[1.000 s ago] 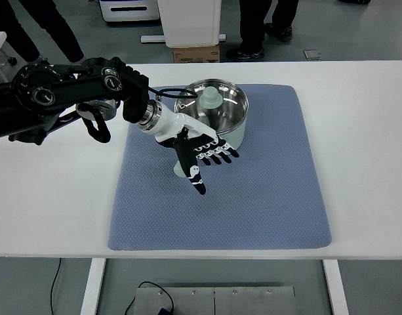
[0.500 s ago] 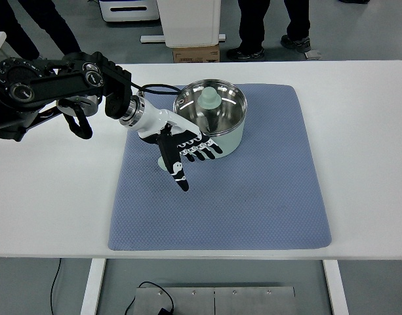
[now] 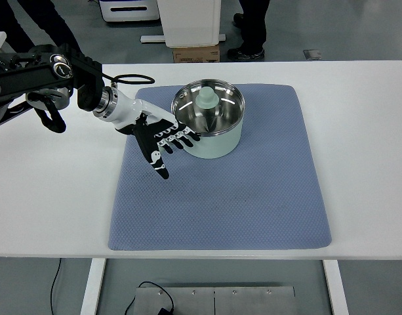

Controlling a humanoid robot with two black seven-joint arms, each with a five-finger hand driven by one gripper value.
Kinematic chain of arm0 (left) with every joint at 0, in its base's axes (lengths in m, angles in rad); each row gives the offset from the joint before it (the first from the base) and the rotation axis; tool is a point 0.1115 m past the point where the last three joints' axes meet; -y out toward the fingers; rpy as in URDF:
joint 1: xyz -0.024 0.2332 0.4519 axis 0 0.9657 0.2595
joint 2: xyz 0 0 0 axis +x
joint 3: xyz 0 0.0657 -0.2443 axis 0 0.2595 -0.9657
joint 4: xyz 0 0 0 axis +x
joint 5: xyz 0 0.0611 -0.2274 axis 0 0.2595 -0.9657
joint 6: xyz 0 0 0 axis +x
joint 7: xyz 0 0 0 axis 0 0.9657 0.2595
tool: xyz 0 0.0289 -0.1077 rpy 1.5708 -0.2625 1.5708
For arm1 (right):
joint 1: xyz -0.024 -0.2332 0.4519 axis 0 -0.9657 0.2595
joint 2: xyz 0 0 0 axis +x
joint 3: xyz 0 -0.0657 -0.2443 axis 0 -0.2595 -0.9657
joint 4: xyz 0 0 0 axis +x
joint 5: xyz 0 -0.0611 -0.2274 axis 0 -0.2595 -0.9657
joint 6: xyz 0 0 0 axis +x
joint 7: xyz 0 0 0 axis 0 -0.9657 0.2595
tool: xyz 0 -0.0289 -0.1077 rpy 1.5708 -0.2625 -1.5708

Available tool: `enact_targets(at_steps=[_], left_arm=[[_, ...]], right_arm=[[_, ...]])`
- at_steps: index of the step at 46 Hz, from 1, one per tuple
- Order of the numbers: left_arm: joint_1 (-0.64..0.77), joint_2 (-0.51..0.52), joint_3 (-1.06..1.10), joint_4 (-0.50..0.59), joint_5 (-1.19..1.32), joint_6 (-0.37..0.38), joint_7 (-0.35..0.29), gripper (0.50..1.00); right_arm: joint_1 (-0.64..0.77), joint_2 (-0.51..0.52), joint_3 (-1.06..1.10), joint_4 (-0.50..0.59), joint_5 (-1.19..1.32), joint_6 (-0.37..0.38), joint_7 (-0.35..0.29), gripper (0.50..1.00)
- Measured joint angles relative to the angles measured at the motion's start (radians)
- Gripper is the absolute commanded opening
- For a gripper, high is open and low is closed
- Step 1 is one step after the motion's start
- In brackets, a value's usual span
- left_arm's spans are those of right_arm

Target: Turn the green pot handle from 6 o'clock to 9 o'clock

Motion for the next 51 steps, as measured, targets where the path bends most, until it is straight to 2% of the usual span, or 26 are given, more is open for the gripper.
enact_targets(at_steps=[27, 51], left_arm=[[0.051, 0.15, 0.0, 0.012, 0.059, 0.0, 0.0, 1.0], [0.073, 0.152, -0.003, 0.09, 0.067, 0.0, -0.001, 1.0]], right_arm=[[0.0, 0.0, 0.0, 0.0, 0.0, 0.0, 0.0, 1.0], [0.0, 0.0, 0.0, 0.0, 0.0, 0.0, 0.0, 1.0]])
